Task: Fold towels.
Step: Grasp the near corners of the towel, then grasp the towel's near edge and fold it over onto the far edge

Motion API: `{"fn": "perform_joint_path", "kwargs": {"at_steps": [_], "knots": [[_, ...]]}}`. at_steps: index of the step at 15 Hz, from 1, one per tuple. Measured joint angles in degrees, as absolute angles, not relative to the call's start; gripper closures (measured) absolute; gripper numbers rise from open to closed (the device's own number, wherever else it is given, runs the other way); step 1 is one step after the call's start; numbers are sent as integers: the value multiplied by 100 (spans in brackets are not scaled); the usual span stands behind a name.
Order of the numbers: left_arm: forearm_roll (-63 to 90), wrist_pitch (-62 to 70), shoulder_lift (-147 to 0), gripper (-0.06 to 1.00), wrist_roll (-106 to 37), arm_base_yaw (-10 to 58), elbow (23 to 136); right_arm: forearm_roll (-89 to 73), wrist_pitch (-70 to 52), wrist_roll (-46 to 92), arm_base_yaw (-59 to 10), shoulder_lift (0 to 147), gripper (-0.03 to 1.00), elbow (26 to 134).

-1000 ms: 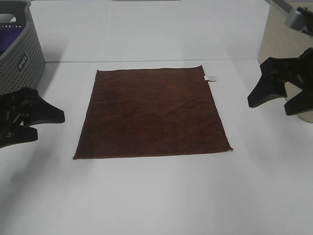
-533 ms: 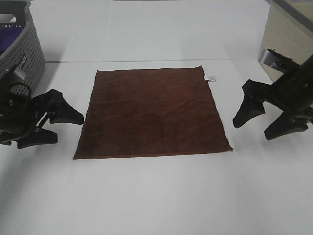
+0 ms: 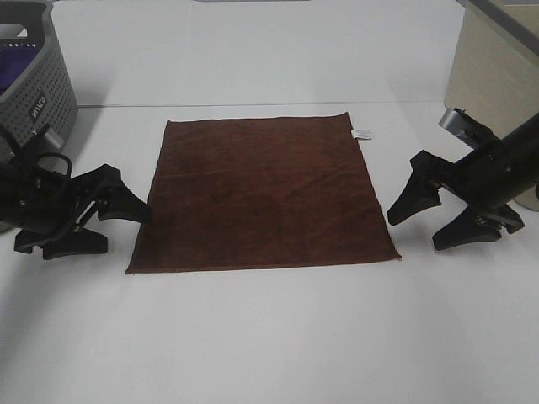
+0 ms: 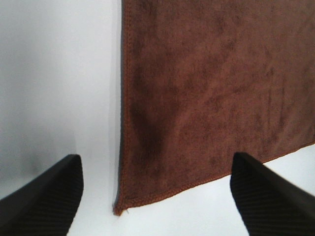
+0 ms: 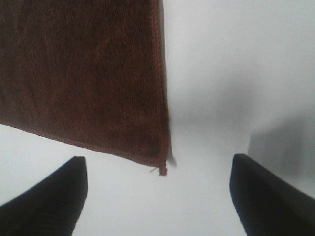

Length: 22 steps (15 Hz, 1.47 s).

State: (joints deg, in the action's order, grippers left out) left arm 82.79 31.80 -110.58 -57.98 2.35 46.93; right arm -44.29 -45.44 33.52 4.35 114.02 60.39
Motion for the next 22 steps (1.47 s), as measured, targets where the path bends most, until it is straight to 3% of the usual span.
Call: {"fn": "perform_joint_path", "kwargs": {"at_steps": [7,10,11,14,15,22], "knots": [[8486,3581,-11826,20,-5798,831,5317,-5397,-4750,4028,218,12038,22,6262],[8508,3587,-11923,25,-5707,1020,5466,-5535,-4715,4045,-258,12147,33,6291],[8491,3547,-11946,34,-5638,1020,5466,-5506,-4687,3999,-286,12181,42,6291],[8365,3323,-12049,85,-5575,1020,5460,-5317,-4515,3902,-281,12256,83,6291],[8337,3300,-12049,93,-5575,1020,5460,-5288,-4486,3845,-281,12256,95,6280],[6560,3409,-11339,94,-4263,1031,4939,-4939,-5220,3421,-292,12221,97,6062]]}}
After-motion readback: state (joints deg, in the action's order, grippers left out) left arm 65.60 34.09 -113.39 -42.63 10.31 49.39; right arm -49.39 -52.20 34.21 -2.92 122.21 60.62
